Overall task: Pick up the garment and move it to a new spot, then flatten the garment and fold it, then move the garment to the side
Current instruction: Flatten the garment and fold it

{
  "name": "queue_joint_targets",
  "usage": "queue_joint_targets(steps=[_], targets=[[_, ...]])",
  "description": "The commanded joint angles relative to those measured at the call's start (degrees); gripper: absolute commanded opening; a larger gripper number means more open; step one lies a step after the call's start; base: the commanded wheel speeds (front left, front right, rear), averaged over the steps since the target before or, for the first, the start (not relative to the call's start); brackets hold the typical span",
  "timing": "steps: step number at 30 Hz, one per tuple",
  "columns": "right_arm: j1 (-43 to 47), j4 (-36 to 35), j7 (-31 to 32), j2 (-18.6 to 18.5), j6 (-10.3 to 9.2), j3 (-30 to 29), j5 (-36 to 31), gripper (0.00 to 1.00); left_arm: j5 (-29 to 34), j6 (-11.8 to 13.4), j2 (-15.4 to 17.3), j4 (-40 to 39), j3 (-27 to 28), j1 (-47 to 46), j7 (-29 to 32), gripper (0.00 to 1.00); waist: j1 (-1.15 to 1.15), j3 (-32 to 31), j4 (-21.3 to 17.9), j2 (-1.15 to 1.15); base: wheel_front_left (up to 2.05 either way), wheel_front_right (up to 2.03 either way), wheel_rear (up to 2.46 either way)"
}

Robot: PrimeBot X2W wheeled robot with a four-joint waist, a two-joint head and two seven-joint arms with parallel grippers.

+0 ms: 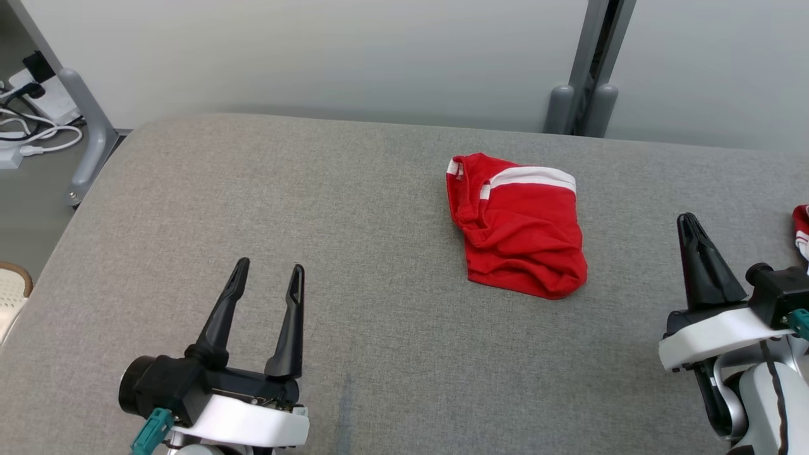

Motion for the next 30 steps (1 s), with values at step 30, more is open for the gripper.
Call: queue_joint_targets(steps=[30], targets=[[-27.51,21.87,2.38,-24.81,-0.01,43.42,24.71,0.00,-2.66,0.54,0.18,0.46,-7.66,-6.48,-0.18,1.00,0.00,13.44,13.44,0.00,0.00,0.00,0.00]])
